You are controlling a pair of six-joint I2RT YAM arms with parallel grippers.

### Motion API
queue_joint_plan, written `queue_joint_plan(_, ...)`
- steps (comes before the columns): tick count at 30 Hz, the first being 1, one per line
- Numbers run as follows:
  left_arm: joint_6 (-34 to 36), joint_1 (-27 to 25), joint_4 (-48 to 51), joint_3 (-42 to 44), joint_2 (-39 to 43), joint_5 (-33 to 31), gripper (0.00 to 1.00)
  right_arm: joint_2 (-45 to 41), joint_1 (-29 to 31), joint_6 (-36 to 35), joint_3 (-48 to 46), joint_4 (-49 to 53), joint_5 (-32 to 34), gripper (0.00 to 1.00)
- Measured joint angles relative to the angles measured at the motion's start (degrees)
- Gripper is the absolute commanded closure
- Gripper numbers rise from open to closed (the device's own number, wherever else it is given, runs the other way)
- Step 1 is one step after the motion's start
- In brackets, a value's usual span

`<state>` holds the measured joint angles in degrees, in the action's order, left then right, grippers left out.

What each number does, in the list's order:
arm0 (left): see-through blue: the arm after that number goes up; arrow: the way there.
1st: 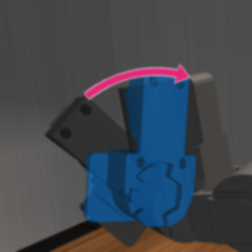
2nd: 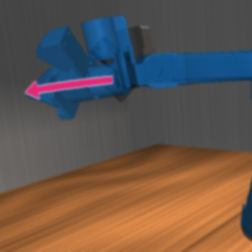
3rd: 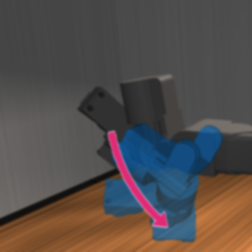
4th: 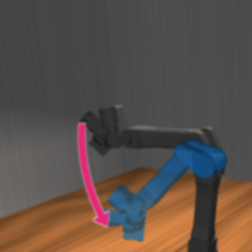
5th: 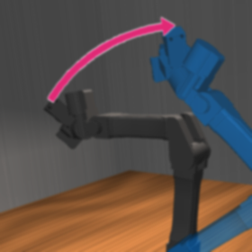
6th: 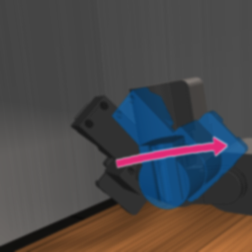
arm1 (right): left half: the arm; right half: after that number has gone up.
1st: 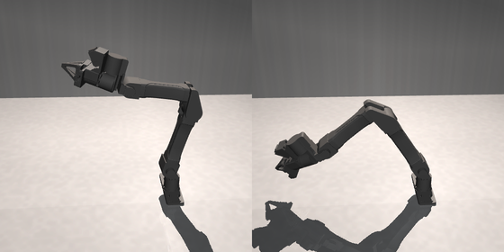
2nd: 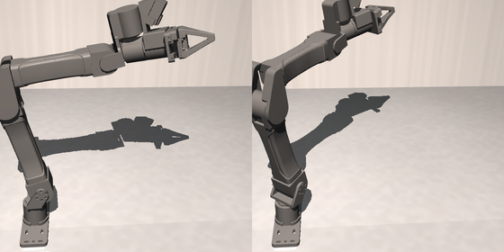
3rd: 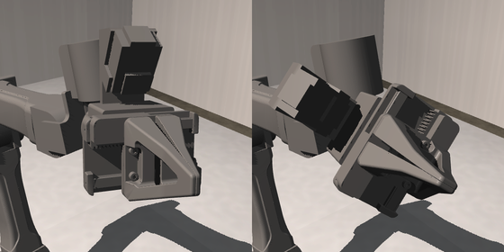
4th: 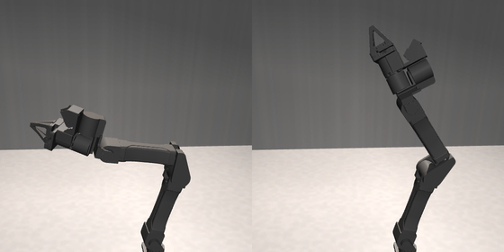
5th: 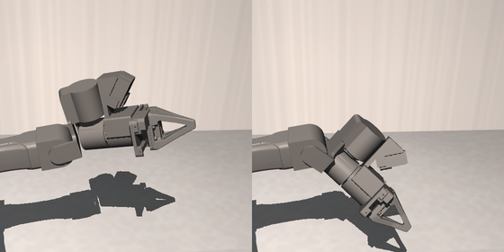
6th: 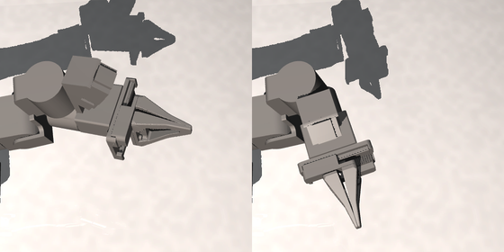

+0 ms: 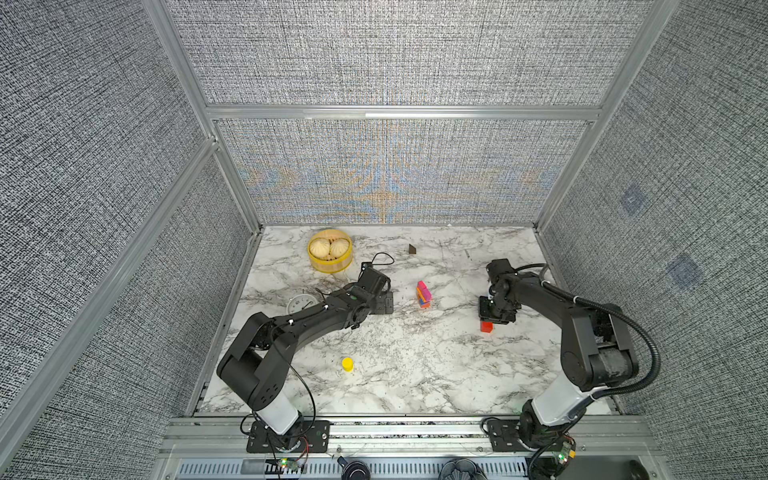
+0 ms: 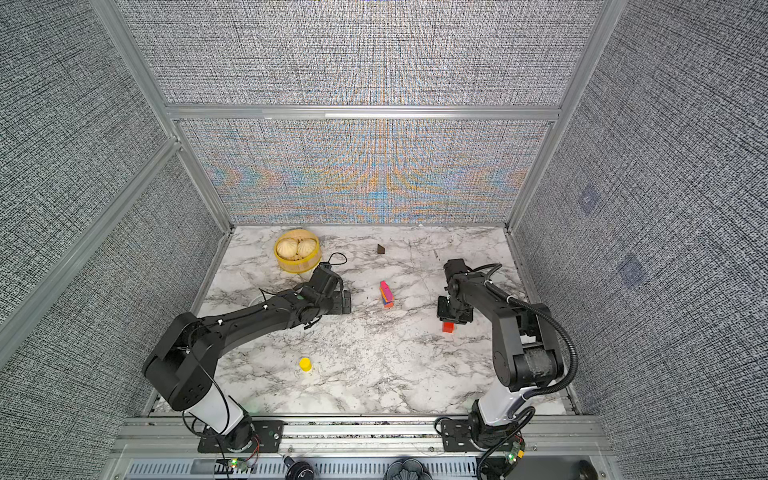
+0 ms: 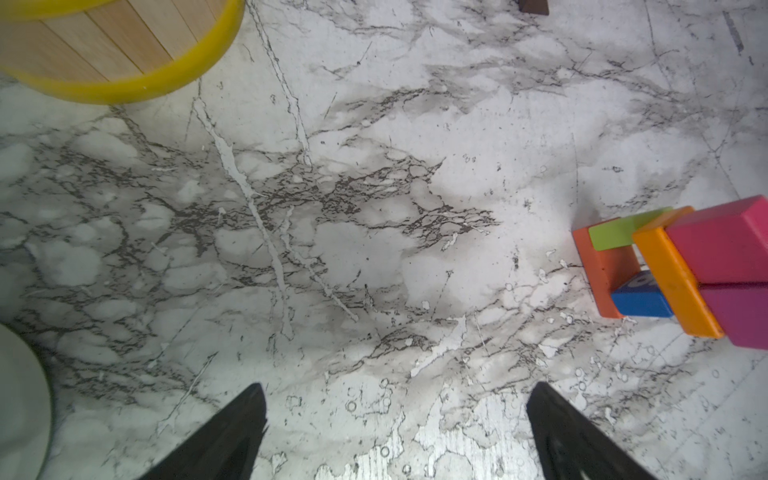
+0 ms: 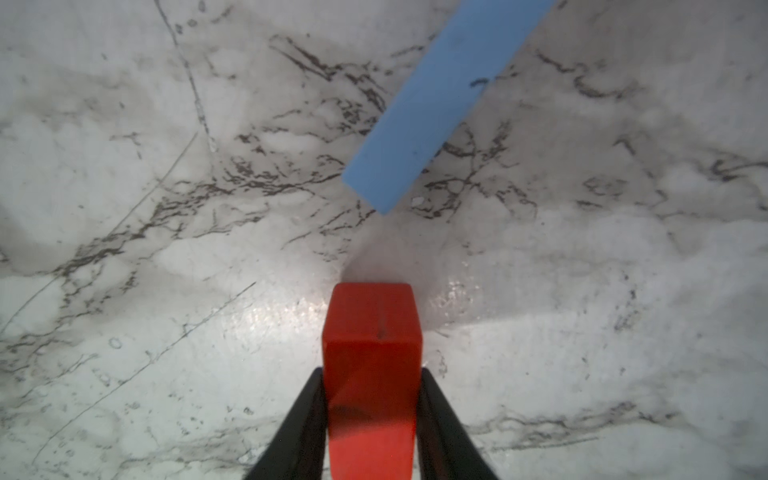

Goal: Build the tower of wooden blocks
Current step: 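Lift the red block and carry it toward the tower with the right gripper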

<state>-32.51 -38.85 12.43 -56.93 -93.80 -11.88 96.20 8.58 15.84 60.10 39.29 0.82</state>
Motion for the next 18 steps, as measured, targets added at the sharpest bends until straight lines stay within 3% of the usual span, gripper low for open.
queue_joint_plan(18,0.6,1.5,0.3,0.3,2.6,1.6,0.01,-0.1,4.9,-3.1,9.6,9.3,1.9,0.76)
